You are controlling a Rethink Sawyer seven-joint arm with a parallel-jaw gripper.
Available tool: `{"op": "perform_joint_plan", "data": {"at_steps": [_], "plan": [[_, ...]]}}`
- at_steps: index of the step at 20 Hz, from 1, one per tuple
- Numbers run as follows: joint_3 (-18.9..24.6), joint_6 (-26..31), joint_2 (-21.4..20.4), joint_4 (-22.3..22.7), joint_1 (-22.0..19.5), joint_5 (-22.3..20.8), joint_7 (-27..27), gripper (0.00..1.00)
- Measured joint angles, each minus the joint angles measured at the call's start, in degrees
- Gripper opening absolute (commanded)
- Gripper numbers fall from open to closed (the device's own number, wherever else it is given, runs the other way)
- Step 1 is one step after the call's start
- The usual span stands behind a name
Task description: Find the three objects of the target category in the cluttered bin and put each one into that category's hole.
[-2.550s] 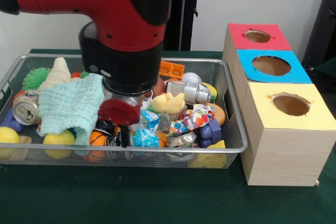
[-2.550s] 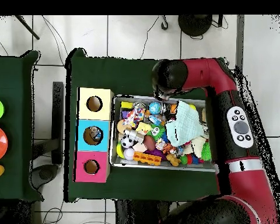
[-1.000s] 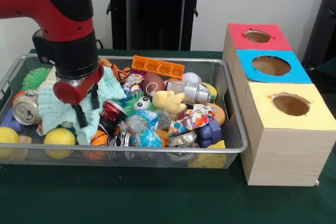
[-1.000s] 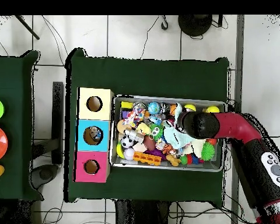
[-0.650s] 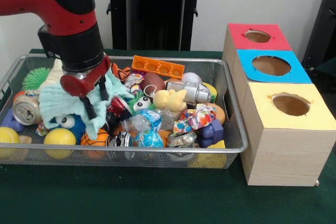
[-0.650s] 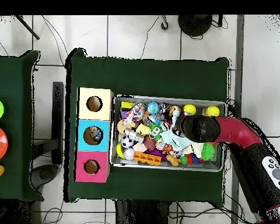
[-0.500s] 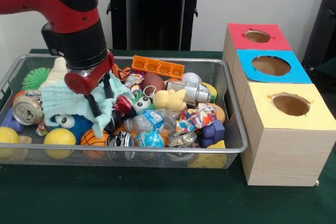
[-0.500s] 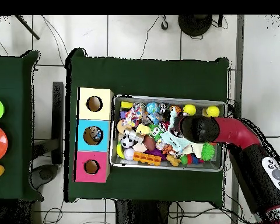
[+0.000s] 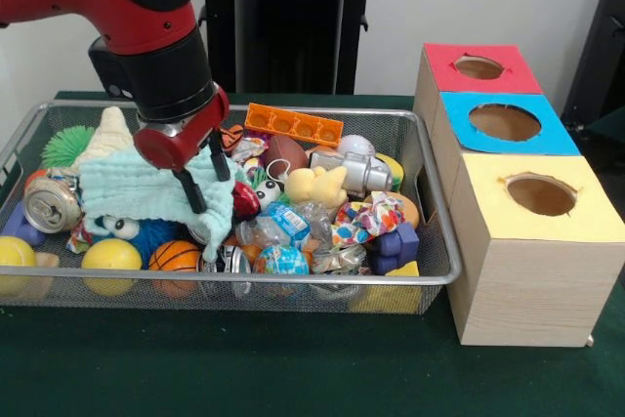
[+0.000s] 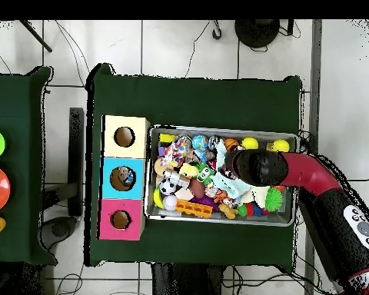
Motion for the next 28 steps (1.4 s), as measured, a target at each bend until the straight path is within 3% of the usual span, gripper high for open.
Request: {"op": "perform_joint_plan", "data": {"at_steps": [7,28], "plan": [[0.0,0.0,0.0,0.0,1.2,1.8,0.0,1.00],[0.0,-1.3,-0.1,0.0,3.9,1.9,0.0,1.00]]}}
